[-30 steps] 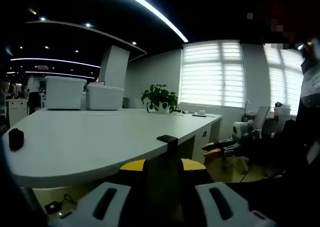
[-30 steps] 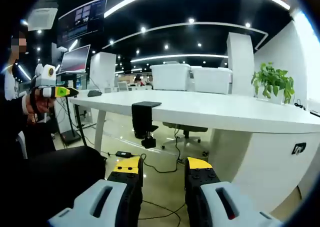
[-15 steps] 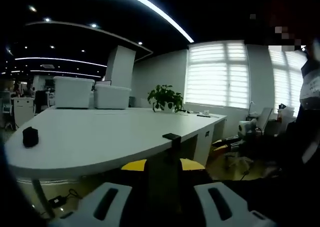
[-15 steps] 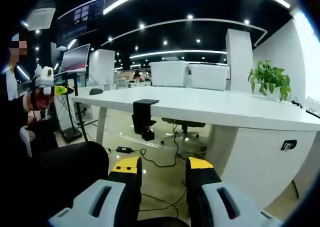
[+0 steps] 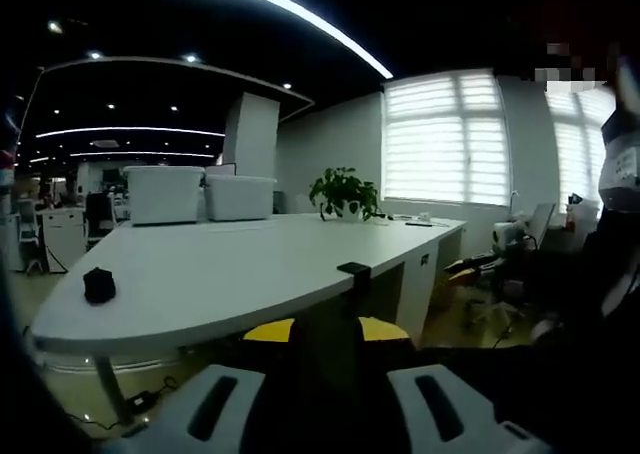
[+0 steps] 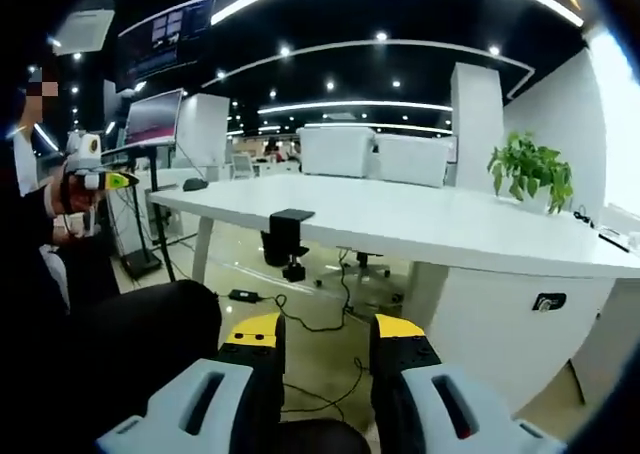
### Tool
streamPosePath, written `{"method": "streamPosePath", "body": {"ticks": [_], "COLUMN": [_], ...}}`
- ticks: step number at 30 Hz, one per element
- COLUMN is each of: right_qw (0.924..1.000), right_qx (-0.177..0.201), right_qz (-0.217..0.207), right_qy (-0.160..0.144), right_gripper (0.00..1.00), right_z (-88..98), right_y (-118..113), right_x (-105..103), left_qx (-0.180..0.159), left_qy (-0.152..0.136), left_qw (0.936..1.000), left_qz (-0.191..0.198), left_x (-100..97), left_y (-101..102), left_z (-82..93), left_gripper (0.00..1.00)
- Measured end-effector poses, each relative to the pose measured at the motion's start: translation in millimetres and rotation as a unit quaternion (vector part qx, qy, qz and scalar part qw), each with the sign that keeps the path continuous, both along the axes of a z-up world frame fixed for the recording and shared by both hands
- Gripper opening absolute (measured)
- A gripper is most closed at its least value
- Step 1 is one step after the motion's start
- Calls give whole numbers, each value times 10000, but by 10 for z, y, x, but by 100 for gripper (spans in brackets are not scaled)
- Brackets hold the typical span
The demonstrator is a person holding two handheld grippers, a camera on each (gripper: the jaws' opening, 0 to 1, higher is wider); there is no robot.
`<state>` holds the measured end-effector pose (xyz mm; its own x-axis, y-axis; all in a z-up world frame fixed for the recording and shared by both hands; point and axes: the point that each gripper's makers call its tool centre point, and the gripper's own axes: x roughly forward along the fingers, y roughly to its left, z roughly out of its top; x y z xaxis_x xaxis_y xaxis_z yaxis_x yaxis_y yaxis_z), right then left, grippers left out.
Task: Clamp the fixed fixture on the desktop, loosen the retaining clip, secure it to the edge of the desk, and tighten the retaining clip.
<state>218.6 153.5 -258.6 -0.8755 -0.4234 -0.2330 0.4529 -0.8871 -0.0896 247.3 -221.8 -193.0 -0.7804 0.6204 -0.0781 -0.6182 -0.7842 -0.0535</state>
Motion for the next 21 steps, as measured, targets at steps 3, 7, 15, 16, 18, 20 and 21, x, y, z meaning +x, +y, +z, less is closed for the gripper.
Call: {"method": "streamPosePath", "body": {"ticks": [3, 7, 15, 16, 18, 20, 21], "right_qw": [10000, 9999, 9996, 9992, 9986, 9984, 9983], "right_qx": [-37, -44, 107, 19, -195, -223, -247], "right_qz": [-23, -133, -248, -389, -487, -513, -531], "right_qy": [42, 81, 46, 64, 40, 31, 58], "right_gripper": [31, 31, 31, 31, 32, 32, 32], "right_z": [143, 275, 259, 266, 278, 287, 310], "right_y": [74, 210, 365, 418, 441, 446, 444], "right_x": [75, 167, 311, 301, 296, 305, 317], "left_qx": [-16, -64, -67, -65, 8, 51, 59], "left_qy": [27, 82, 45, 49, 46, 35, 44], "left_qw": [9999, 9996, 9989, 9987, 9983, 9979, 9976], "left_qz": [153, 276, 453, 499, 582, 651, 690], "left_x": [79, 212, 443, 473, 510, 538, 549], "left_y": [-88, -175, -369, -410, -469, -520, -545], "left_z": [60, 133, 163, 160, 162, 161, 165], "left_gripper": [22, 22, 22, 22, 22, 22, 22]}}
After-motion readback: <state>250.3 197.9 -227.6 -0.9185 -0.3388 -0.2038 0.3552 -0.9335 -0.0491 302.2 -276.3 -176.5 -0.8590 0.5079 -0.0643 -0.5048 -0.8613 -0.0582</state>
